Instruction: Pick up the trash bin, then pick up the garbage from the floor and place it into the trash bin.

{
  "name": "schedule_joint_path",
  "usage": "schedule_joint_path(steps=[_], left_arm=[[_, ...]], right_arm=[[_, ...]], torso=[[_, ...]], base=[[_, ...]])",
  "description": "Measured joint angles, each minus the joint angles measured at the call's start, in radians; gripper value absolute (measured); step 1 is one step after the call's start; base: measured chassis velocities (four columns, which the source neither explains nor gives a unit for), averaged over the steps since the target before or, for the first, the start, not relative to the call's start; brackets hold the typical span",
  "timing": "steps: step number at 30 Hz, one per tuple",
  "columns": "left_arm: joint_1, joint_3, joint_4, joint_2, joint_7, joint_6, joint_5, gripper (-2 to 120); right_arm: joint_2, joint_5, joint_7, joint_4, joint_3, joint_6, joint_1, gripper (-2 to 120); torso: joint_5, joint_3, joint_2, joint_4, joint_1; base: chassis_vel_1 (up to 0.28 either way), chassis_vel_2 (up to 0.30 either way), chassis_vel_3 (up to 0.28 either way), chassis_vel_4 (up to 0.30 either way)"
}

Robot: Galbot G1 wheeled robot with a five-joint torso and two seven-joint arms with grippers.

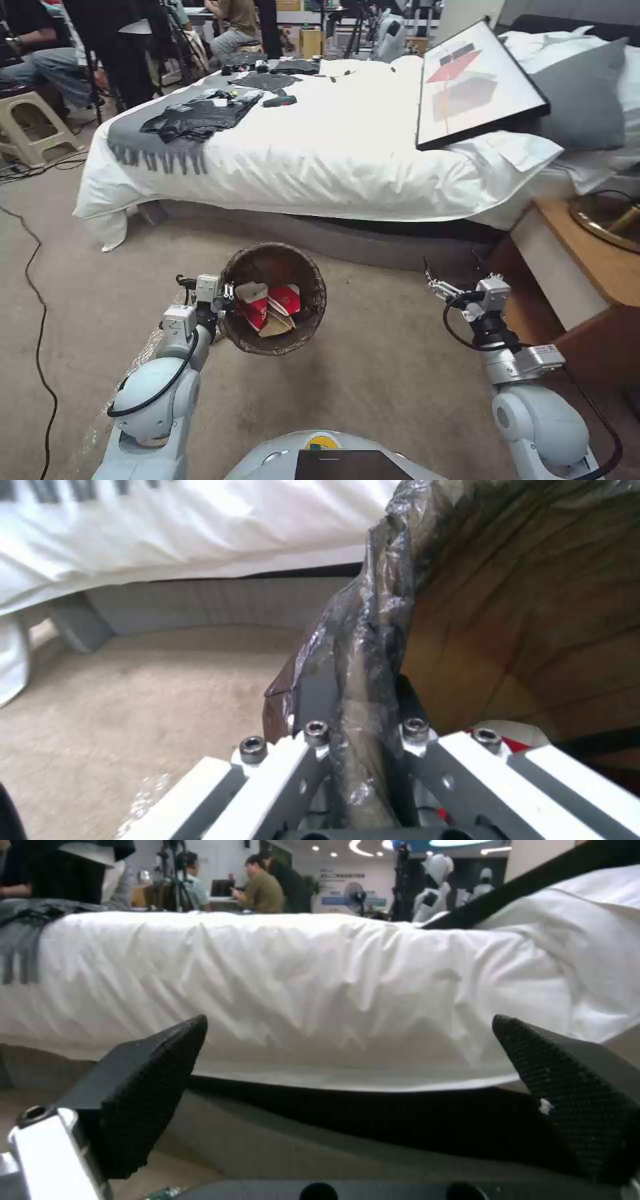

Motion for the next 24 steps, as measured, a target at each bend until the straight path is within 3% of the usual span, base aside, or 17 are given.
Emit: schedule_joint_path(steps=[24], left_arm=[[-0.003, -0.002, 0.002, 0.001, -0.001, -0.002, 0.002, 3]], right_arm=[[0.007, -0.002, 0.000, -0.022, -0.005, 0.000, 0.006, 100]], torso=[[-0.0001, 0.000, 0.000, -0.0001, 0.000]], base=[[0.064, 0.063, 0.065, 0.068]])
